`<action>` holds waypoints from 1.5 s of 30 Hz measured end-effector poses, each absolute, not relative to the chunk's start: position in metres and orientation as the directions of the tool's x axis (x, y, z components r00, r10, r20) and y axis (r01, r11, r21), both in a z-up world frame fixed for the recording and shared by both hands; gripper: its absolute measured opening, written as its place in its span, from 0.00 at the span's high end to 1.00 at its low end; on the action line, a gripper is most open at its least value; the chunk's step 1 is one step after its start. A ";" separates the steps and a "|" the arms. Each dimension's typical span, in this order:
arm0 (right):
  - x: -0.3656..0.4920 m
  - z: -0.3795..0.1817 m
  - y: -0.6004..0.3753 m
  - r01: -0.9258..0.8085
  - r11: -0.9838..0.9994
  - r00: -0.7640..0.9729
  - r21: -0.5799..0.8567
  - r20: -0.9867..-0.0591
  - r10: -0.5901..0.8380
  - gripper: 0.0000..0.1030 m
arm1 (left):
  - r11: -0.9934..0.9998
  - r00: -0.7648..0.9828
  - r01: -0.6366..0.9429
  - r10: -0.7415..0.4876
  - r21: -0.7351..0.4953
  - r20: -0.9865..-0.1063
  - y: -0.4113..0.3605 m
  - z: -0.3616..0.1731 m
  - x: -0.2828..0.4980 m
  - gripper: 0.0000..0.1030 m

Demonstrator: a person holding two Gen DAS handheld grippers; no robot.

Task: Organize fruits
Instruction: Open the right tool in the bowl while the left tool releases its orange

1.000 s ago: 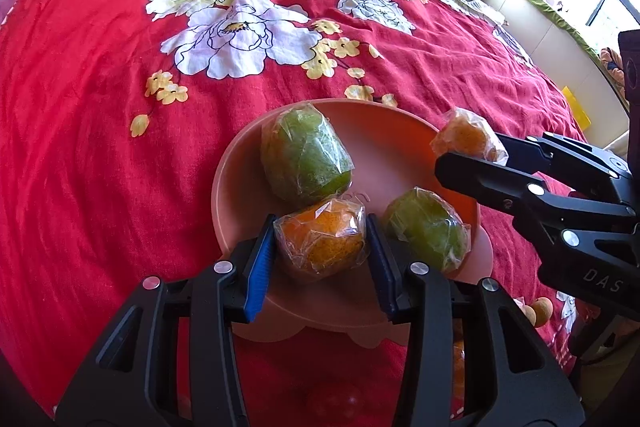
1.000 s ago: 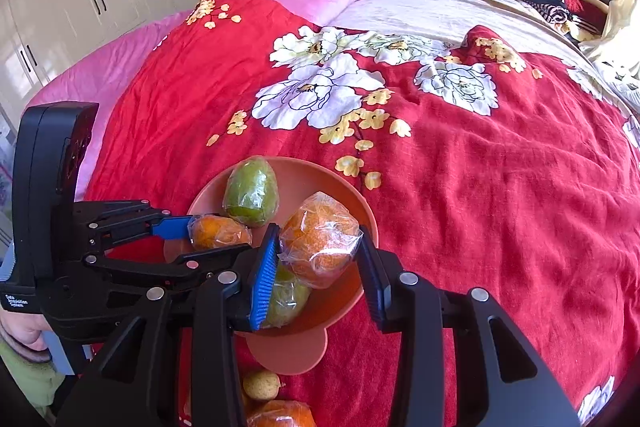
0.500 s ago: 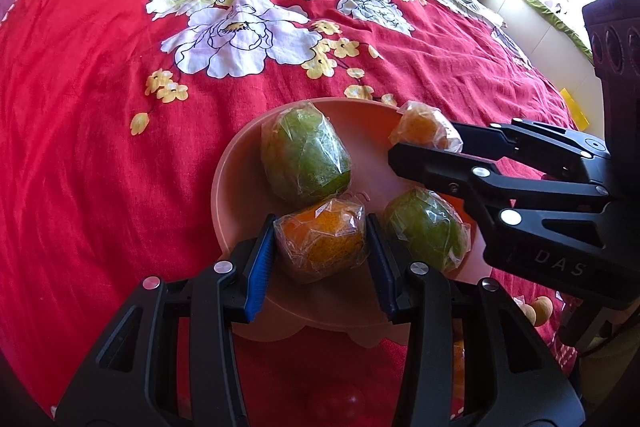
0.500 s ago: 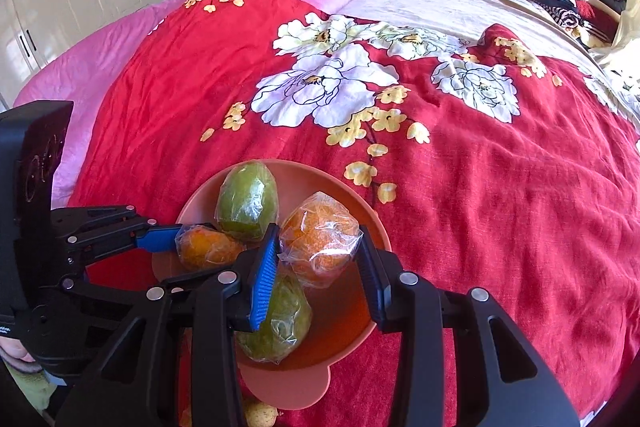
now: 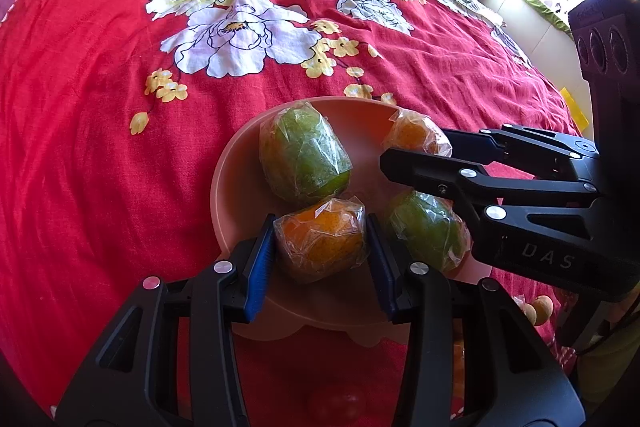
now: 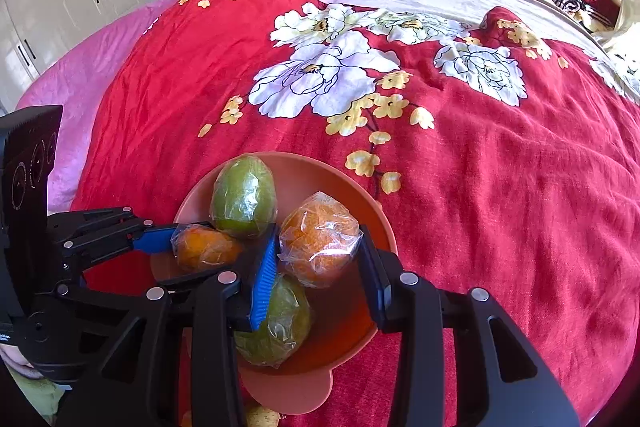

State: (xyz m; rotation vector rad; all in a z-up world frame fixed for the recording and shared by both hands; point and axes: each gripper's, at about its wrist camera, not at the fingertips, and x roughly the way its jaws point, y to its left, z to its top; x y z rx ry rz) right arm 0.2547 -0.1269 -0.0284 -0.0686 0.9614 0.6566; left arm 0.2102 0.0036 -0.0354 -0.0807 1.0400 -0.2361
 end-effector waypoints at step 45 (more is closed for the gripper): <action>0.232 0.001 -0.156 -0.515 0.815 0.449 0.266 -0.726 0.520 0.35 | 0.973 0.525 0.135 -0.229 -0.186 -0.820 0.012 -0.014 0.191 0.46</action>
